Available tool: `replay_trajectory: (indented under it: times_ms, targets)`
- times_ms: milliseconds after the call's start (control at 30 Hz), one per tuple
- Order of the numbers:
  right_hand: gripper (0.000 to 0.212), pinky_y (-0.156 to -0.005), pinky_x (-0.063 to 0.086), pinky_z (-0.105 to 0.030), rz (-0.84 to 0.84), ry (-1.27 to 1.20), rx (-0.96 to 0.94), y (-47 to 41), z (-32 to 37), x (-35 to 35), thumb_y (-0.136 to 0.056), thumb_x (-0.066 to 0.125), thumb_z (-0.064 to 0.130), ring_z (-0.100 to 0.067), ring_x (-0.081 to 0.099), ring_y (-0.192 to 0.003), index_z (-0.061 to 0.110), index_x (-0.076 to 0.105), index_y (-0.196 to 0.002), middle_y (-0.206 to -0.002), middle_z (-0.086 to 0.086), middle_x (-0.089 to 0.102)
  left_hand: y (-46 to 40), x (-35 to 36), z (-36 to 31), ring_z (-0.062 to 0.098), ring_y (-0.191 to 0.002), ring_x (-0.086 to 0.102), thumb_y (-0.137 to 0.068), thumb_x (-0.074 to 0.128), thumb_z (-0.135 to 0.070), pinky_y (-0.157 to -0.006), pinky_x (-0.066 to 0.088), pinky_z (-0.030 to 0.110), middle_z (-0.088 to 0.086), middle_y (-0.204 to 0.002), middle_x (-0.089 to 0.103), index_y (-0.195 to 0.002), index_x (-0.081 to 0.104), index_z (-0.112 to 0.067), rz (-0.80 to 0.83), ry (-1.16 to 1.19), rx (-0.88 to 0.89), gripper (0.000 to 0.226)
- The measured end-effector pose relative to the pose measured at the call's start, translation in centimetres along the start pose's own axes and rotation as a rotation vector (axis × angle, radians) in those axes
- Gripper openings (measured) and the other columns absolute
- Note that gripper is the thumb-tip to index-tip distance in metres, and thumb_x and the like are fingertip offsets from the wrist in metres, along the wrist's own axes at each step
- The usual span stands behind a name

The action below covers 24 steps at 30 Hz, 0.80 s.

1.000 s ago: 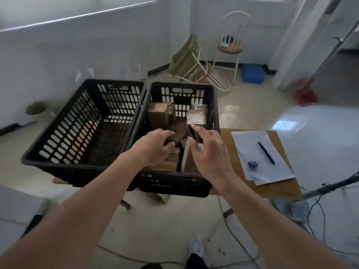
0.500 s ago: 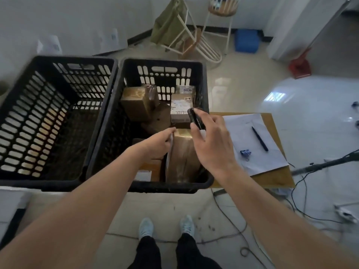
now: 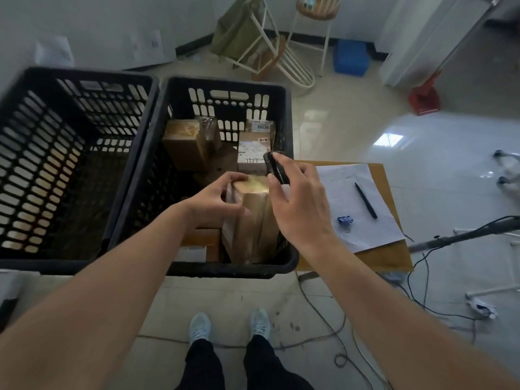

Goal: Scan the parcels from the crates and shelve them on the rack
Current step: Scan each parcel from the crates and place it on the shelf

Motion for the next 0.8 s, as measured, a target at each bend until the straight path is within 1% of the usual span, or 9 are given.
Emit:
replay_trajectory:
  times_ms: [100,200,367,467,533,600,667,733,800]
  targets:
    - [0.049,-0.096,0.059,-0.046,0.002,-0.010,-0.020,-0.1,0.9,0.3,-0.109,0.053,0.042,-0.027,0.060,-0.117,0.036,0.046,-0.157,-0.138,-0.006,0.054,0.9,-2.3,-1.6,0.030,-0.123,0.060,-0.066,0.090,-0.048,-0.094,0.059,0.044,0.007,-0.140,0.052,-0.140,0.049,-0.042,-0.171,0.027,0.040,0.085]
    - [0.048,-0.098,0.059,-0.045,-0.008,-0.010,-0.050,0.0,1.7,0.6,-0.109,0.053,0.043,-0.025,0.060,-0.118,0.037,0.046,-0.156,-0.139,-0.006,0.055,2.0,-5.3,-2.1,0.040,-0.129,0.048,-0.055,0.085,-0.074,-0.105,0.051,0.059,0.012,-0.148,0.035,-0.141,0.043,-0.044,-0.408,-0.163,-0.076,0.100]
    - [0.049,-0.097,0.060,-0.047,0.006,-0.021,-0.073,0.2,2.2,1.5,-0.108,0.054,0.043,-0.026,0.061,-0.118,0.038,0.045,-0.156,-0.140,-0.007,0.054,3.9,-7.7,-1.0,0.050,-0.134,0.041,-0.068,0.082,-0.076,-0.105,0.048,0.064,0.015,-0.150,0.021,-0.144,0.034,-0.040,-0.677,-0.451,-0.342,0.097]
    - [0.049,-0.096,0.060,-0.046,0.004,-0.018,-0.079,0.3,2.1,1.7,-0.108,0.054,0.044,-0.025,0.061,-0.117,0.039,0.045,-0.156,-0.139,-0.007,0.054,3.7,-7.7,-0.1,0.052,-0.137,0.037,-0.078,0.080,-0.067,-0.107,0.046,0.065,0.019,-0.154,0.020,-0.158,0.020,-0.047,-0.682,-0.475,-0.339,0.102]
    - [0.049,-0.095,0.060,-0.046,0.004,-0.007,-0.076,0.2,1.9,1.8,-0.109,0.054,0.044,-0.026,0.061,-0.117,0.039,0.045,-0.156,-0.139,-0.007,0.054,3.5,-8.0,0.9,0.053,-0.144,0.033,-0.078,0.086,-0.059,-0.113,0.040,0.067,0.022,-0.163,0.013,-0.163,-0.003,-0.050,-0.672,-0.395,-0.367,0.124]
    - [0.049,-0.096,0.061,-0.047,0.010,-0.002,-0.070,0.2,1.7,2.0,-0.109,0.054,0.044,-0.026,0.061,-0.117,0.040,0.044,-0.156,-0.139,-0.006,0.053,3.4,-8.5,2.4,0.048,-0.150,0.029,-0.072,0.094,-0.050,-0.118,0.034,0.066,0.021,-0.169,0.011,-0.165,-0.013,-0.040,-0.651,-0.270,-0.418,0.142]
    - [0.049,-0.095,0.061,-0.046,0.015,-0.004,-0.068,0.2,1.6,2.2,-0.108,0.054,0.045,-0.025,0.061,-0.116,0.041,0.044,-0.156,-0.140,-0.005,0.053,3.2,-8.2,3.9,0.039,-0.150,0.036,-0.069,0.097,-0.042,-0.119,0.036,0.059,0.016,-0.168,0.027,-0.168,0.003,-0.024,-0.571,-0.159,-0.431,0.138]
    - [0.049,-0.095,0.061,-0.045,0.021,-0.005,-0.069,0.2,1.6,2.6,-0.108,0.054,0.046,-0.024,0.061,-0.116,0.041,0.045,-0.156,-0.140,-0.005,0.053,2.8,-7.3,5.3,0.028,-0.137,0.049,-0.069,0.097,-0.037,-0.115,0.042,0.049,0.007,-0.157,0.047,-0.164,0.024,-0.020,-0.472,-0.057,-0.408,0.121]
    - [0.048,-0.094,0.061,-0.045,0.036,-0.016,-0.063,0.2,1.6,2.9,-0.108,0.054,0.046,-0.023,0.061,-0.116,0.040,0.045,-0.156,-0.140,-0.004,0.054,2.6,-6.4,6.2,0.025,-0.137,0.048,-0.071,0.096,-0.038,-0.121,0.035,0.051,-0.001,-0.154,0.048,-0.165,0.019,-0.027,-0.396,0.030,-0.373,0.122]
Point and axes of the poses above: each hand's wrist, its own y-axis away from the middle knuckle, its own x-axis out of the palm, z = x × y, the point moved 9 cm from there along -y, towards the middle knuckle
